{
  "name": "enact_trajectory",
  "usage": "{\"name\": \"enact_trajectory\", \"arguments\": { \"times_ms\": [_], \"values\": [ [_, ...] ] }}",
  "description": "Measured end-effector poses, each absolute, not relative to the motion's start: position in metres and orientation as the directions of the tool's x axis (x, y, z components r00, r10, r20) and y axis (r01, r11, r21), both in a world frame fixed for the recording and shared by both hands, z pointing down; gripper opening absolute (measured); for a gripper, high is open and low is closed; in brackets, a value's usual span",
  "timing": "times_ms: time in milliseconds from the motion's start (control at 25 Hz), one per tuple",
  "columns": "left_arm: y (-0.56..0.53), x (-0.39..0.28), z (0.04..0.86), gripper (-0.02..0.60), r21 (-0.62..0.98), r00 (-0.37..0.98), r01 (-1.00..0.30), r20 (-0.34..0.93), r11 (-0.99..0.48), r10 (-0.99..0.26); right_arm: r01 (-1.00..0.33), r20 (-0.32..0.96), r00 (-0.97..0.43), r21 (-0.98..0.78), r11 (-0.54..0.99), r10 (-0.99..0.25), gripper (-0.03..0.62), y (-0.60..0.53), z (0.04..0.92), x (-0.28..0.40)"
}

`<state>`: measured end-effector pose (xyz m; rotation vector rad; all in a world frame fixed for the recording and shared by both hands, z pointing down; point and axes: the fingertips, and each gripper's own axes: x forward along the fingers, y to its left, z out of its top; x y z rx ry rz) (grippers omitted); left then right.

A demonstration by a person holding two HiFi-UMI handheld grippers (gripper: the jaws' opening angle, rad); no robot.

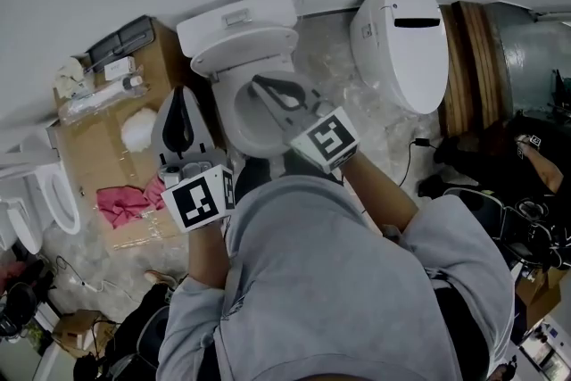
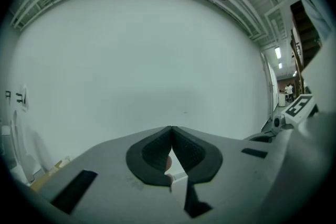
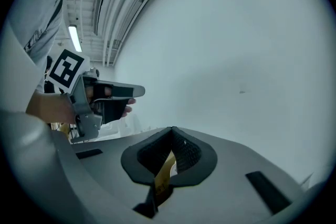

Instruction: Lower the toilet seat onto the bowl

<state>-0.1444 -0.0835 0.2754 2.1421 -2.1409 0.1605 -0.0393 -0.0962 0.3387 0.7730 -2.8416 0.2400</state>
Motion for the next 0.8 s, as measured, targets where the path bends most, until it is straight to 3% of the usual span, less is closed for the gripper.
{"name": "enact_trajectory", "arguments": {
  "times_ms": [800],
  "values": [
    [-0.086, -0.154, 0.232, 0.000, -0.027, -0.020, -0.999, 0.084, 0.018, -0.996, -0.593, -0.032, -0.802, -0.072, 0.802, -0.596, -0.002, -0.134, 0.221, -0.014]
  ]
}}
